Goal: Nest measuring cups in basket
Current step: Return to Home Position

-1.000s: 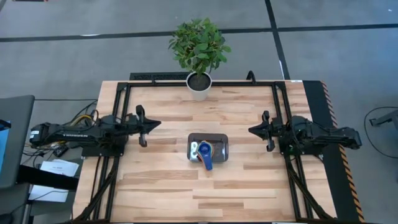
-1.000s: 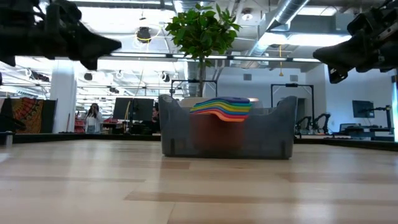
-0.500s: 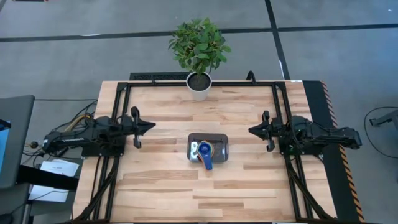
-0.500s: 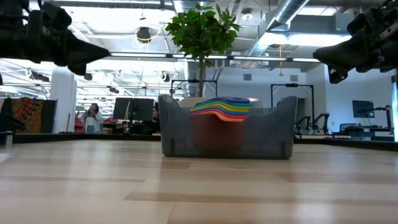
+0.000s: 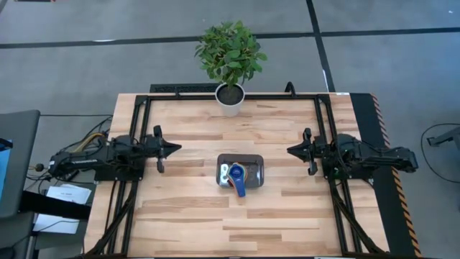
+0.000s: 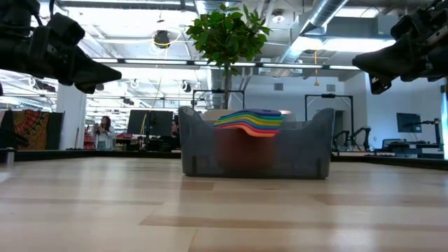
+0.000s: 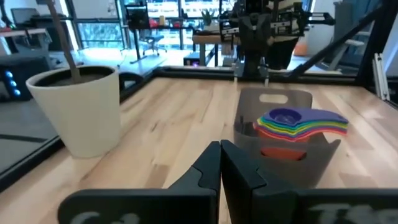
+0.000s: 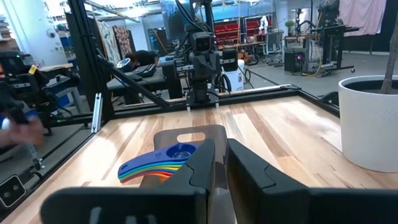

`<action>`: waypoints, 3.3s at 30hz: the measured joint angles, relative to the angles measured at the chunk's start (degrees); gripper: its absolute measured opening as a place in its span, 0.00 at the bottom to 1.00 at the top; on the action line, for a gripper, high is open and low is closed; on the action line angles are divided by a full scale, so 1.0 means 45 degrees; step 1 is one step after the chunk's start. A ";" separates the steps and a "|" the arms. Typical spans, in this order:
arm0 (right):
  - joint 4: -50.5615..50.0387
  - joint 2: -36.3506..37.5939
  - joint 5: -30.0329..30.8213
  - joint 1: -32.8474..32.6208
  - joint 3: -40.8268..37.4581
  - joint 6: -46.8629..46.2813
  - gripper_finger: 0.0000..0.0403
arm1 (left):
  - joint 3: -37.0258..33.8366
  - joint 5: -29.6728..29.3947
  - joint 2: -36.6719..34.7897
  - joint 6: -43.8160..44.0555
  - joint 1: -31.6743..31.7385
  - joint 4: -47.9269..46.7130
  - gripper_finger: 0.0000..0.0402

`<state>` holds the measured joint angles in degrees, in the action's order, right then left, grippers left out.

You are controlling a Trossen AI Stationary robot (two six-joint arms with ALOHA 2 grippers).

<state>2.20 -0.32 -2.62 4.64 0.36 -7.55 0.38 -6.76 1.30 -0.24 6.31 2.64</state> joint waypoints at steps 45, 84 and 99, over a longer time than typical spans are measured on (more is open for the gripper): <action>-0.0007 0.0000 0.0015 0.0000 -0.0010 -0.0005 0.16 | 0.0000 -0.0019 0.0054 -0.0330 0.0000 0.0048 0.00; -0.0010 0.0000 0.0015 0.0000 -0.0010 -0.0005 0.16 | -0.0005 -0.0019 0.0054 -0.0333 0.0000 0.0052 0.00; -0.0011 0.0000 0.0014 0.0000 -0.0012 -0.0003 0.16 | -0.0003 -0.0018 0.0054 -0.0329 0.0001 0.0053 0.00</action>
<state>2.16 -0.32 -2.55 4.64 0.31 -7.57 0.37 -6.85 1.54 -1.72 6.31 2.87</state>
